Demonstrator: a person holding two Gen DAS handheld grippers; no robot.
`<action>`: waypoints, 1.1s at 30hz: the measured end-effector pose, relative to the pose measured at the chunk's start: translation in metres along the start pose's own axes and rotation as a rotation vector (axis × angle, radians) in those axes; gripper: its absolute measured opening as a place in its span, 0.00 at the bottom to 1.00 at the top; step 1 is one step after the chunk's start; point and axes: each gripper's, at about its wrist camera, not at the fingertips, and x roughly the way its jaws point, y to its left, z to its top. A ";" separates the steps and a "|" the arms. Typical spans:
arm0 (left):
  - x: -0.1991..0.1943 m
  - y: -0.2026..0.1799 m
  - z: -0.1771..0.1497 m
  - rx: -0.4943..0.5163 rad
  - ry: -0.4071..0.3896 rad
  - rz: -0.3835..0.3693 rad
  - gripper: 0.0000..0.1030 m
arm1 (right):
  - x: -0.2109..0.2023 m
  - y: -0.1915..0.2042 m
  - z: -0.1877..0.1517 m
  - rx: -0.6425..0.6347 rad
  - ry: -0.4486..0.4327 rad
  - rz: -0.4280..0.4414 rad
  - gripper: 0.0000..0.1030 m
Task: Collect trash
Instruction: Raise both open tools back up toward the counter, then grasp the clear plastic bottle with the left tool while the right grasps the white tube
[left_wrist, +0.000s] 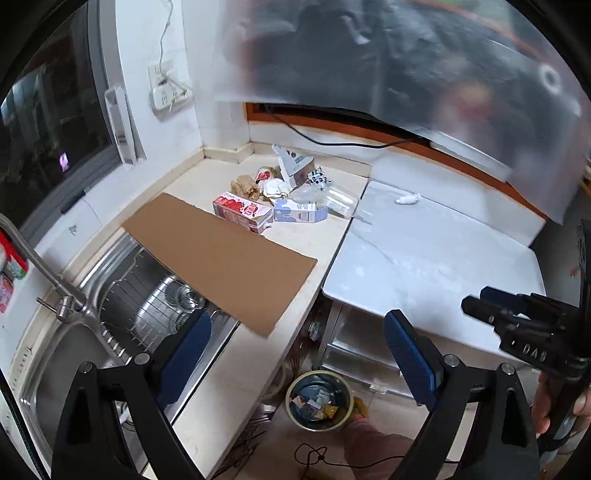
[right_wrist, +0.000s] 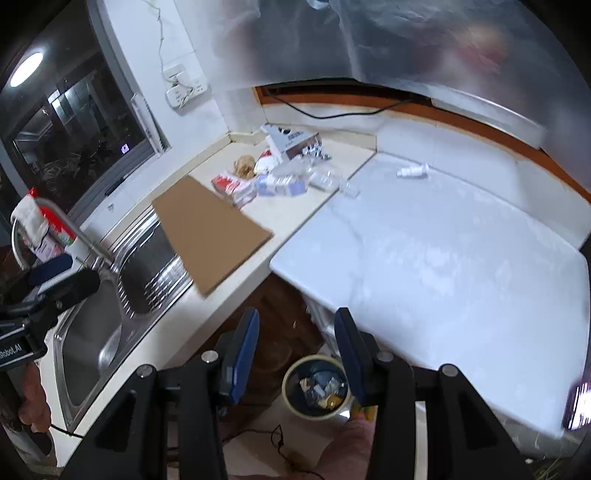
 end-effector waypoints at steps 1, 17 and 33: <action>0.009 -0.001 0.008 -0.013 0.012 -0.002 0.91 | 0.004 -0.006 0.008 0.001 -0.001 0.006 0.42; 0.235 -0.064 0.137 -0.197 0.237 -0.052 0.86 | 0.146 -0.176 0.156 0.217 0.091 -0.023 0.42; 0.355 -0.064 0.164 -0.411 0.338 -0.064 0.86 | 0.274 -0.237 0.191 0.444 0.156 -0.100 0.42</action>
